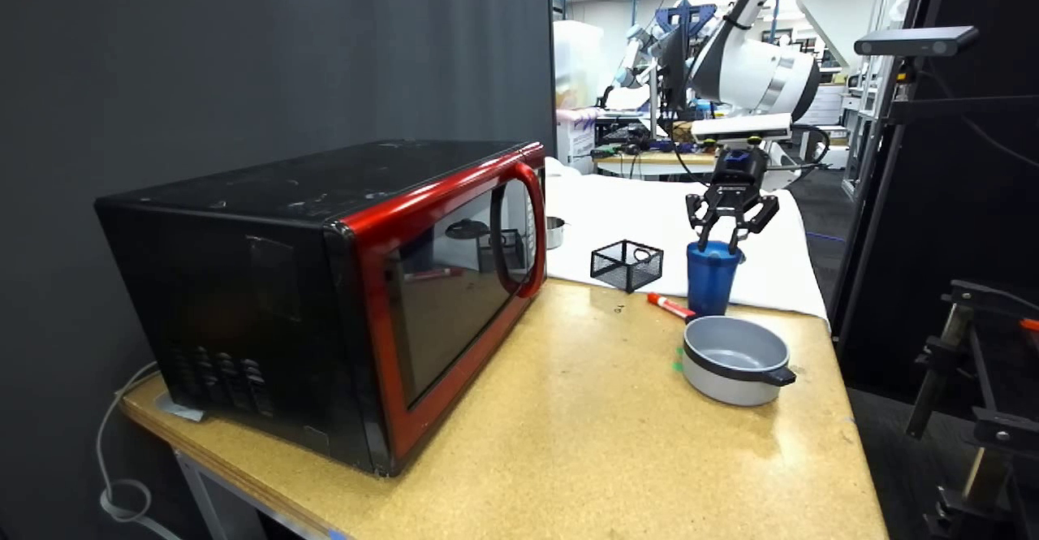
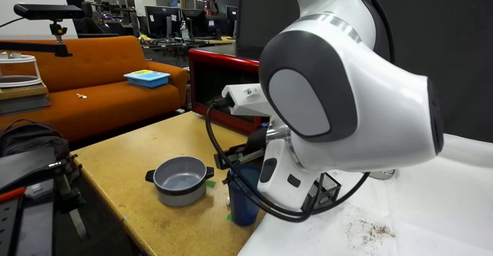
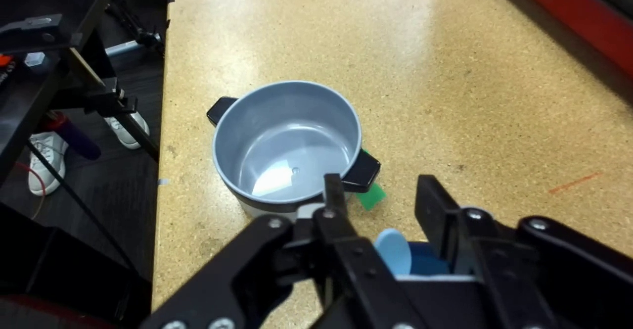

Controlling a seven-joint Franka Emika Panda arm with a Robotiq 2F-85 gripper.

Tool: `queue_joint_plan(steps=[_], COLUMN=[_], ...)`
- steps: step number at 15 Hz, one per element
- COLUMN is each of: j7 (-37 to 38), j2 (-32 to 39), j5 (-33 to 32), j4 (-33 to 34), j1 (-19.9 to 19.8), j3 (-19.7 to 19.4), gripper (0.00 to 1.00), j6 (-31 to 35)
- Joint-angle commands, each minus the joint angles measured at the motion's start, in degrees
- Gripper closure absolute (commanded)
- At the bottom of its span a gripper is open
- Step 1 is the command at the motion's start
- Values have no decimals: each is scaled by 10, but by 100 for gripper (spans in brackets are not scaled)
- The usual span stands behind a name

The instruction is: Remove the spoon from the cup and put it on the table

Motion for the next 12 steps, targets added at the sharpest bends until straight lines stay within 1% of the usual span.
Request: queue_joint_plan(steps=[1, 2, 3, 4, 5, 6, 7, 8, 9, 10, 11, 12], j7=[-16, -22, -33, -42, -52, -60, -65, -70, -73, -74, -74, -74], j2=[-4, 0, 3, 5, 6, 7, 7, 7, 7, 7, 7, 6], j5=[-19, -25, -35, -41, -46, -51, -53, -57, -59, -61, -62, -63], j4=[0, 6, 9, 12, 14, 15, 16, 17, 18, 20, 21, 23], j1=[-8, -13, -18, -23, -28, -31, -33, -34, -34, -34, -33, -32], j3=[-7, -8, -8, -8, -8, -8, -8, -8, -8, -9, -9, -9], gripper=[25, 17, 18, 15, 47, 43, 44, 51, 27, 13, 12, 6], j6=[-24, -33, -46, -57, -70, -79, -89, -95, -102, -106, -110, -114])
